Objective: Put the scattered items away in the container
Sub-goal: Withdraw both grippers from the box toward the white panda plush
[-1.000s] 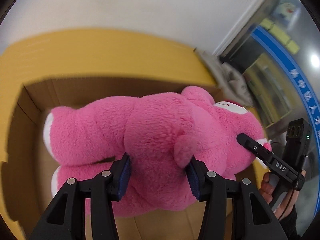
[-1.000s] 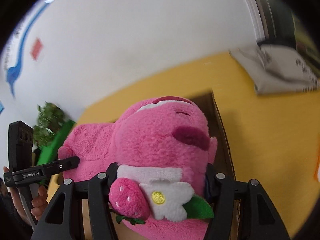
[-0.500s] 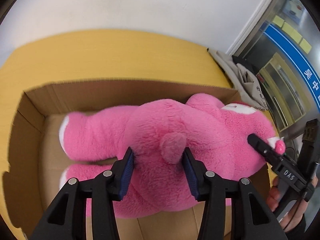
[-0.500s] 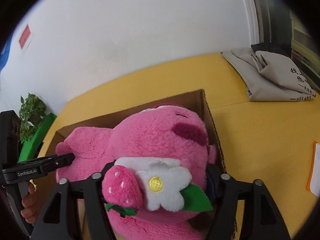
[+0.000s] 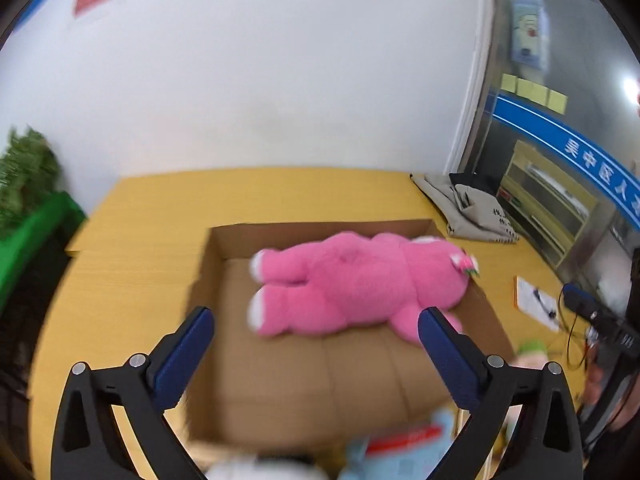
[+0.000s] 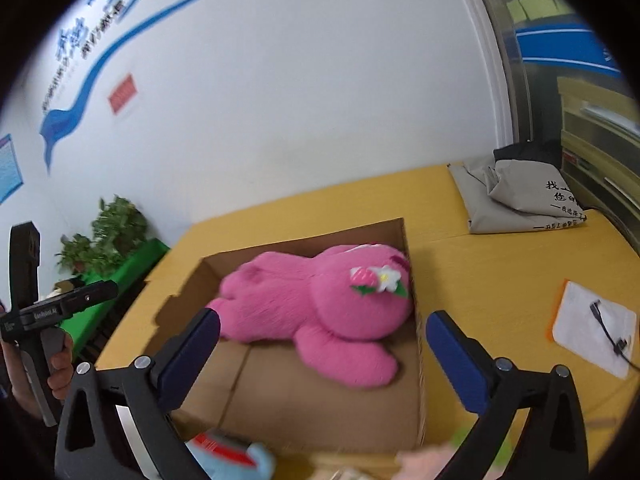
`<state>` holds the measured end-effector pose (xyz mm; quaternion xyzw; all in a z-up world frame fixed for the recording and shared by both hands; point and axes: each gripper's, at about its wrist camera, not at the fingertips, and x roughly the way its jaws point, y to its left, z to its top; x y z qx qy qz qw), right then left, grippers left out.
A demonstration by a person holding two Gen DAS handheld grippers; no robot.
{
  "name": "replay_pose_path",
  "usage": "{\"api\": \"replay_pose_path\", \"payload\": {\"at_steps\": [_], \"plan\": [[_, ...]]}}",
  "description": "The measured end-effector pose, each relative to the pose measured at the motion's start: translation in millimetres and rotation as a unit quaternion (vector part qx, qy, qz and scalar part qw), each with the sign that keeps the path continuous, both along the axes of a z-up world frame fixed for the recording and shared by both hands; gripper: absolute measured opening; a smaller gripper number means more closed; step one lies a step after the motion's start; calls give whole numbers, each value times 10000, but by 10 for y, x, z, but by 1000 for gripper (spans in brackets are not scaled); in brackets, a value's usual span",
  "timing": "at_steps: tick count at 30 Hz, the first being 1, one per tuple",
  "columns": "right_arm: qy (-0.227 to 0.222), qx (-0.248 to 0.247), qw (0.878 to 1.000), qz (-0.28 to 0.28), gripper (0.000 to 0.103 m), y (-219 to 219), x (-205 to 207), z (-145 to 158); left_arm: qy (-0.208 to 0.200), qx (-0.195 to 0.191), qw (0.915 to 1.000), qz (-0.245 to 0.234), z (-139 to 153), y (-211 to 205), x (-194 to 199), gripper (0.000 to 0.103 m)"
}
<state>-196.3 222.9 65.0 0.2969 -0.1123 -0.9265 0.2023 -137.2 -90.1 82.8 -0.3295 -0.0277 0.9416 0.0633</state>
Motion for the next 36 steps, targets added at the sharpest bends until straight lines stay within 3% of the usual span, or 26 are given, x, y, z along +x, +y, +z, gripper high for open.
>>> {"api": "replay_pose_path", "payload": {"at_steps": [6, 12, 20, 24, 36], "plan": [[-16, -10, 9985, 539, 103, -115, 971, -118, -152, -355, 9992, -34, -357, 31, 886, 103], [-533, 198, 9952, 794, 103, -308, 1418, -466, -569, 217, 9981, 10, -763, 84, 1160, 103], [-926, 351, 9925, 718, 103, -415, 1574, -712, -833, 411, 9956, -152, -1023, 277, 1187, 103], [-1110, 414, 9919, 458, 103, -395, 1515, -792, -908, 470, 9947, -132, -1077, 267, 1155, 103], [-1362, 708, 9874, 387, 103, -499, 1432, -968, -921, 574, 9940, -104, -1148, 229, 1181, 103]]}}
